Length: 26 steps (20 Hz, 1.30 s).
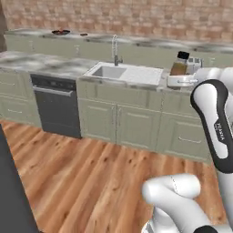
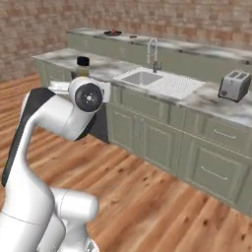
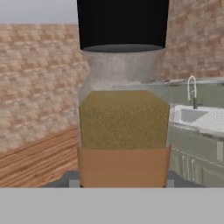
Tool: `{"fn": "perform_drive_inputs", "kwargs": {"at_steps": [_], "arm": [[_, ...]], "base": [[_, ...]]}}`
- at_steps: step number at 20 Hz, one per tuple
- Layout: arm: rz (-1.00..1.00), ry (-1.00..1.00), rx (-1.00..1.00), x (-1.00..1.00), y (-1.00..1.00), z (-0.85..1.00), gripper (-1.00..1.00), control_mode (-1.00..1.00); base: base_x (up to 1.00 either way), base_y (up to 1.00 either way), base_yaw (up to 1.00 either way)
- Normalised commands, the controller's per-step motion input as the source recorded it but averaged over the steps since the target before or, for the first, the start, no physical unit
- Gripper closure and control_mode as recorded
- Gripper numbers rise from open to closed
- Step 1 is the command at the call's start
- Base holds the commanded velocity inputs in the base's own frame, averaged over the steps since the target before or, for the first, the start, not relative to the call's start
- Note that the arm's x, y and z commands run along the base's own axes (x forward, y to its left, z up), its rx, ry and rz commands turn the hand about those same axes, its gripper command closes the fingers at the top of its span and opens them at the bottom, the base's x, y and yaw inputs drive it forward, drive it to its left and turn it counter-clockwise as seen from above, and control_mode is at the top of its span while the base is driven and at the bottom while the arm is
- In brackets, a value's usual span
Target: Take the cinnamon bottle from the cabinet and place it on the dining table, next to the plate with the cupcake. Then take the chocolate from the dining counter and place it on the cupcake plate.
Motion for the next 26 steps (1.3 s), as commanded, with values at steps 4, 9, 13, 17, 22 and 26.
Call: {"fn": "perform_drive_inputs", "kwargs": {"at_steps": [4,9,13,17,22,26], "arm": [[0.0,0.0,0.0,0.0,0.0,0.0,1.0,1.0],[0.0,0.0,0.0,0.0,0.0,0.0,1.0,1.0],[0.0,0.0,0.0,0.0,0.0,0.0,1.0,1.0],[0.0,0.0,0.0,0.0,0.0,0.0,1.0,1.0],[0.0,0.0,0.0,0.0,0.0,0.0,1.0,1.0],[0.0,0.0,0.0,0.0,0.0,0.0,1.0,1.0]], "base": [[0.05,0.0,0.95],[0.54,0.02,0.65],[0.92,0.1,0.23],[0.94,0.04,0.04],[0.94,0.0,0.0],[0.94,0.0,0.0]]}}
